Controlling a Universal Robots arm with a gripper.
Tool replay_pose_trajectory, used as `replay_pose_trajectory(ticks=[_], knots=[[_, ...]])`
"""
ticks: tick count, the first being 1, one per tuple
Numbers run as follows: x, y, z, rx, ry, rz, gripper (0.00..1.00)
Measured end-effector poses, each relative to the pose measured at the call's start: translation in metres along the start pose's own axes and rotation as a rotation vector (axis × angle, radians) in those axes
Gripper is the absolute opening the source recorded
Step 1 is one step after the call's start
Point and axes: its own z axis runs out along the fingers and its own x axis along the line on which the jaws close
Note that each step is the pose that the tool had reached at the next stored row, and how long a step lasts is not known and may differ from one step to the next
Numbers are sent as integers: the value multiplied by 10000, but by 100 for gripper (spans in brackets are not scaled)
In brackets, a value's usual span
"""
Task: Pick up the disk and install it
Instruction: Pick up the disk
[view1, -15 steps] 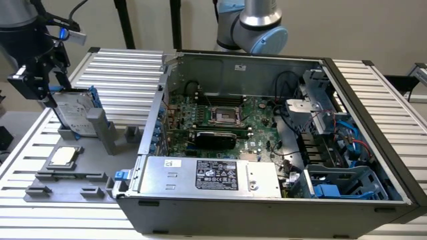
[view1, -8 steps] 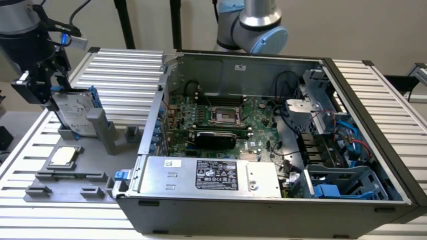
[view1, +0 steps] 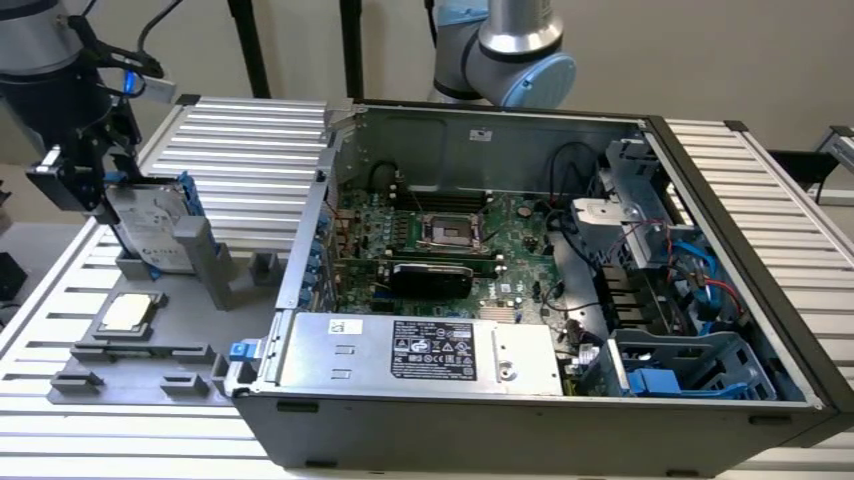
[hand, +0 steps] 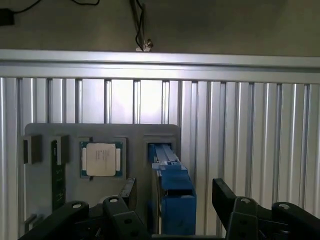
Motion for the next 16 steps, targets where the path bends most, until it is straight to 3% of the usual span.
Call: replay_pose_trajectory(ticks=[2,3,9,10,15,16], knots=[[3,0,2,-22,1,-1,69],[4,0,3,-21,0,-2,62],[3,-8,5,-23,3,-108,60],[3,-10,5,-24,3,-131,53],[3,-11,5,-26,5,-182,51],[3,-11,5,-27,6,-186,44]])
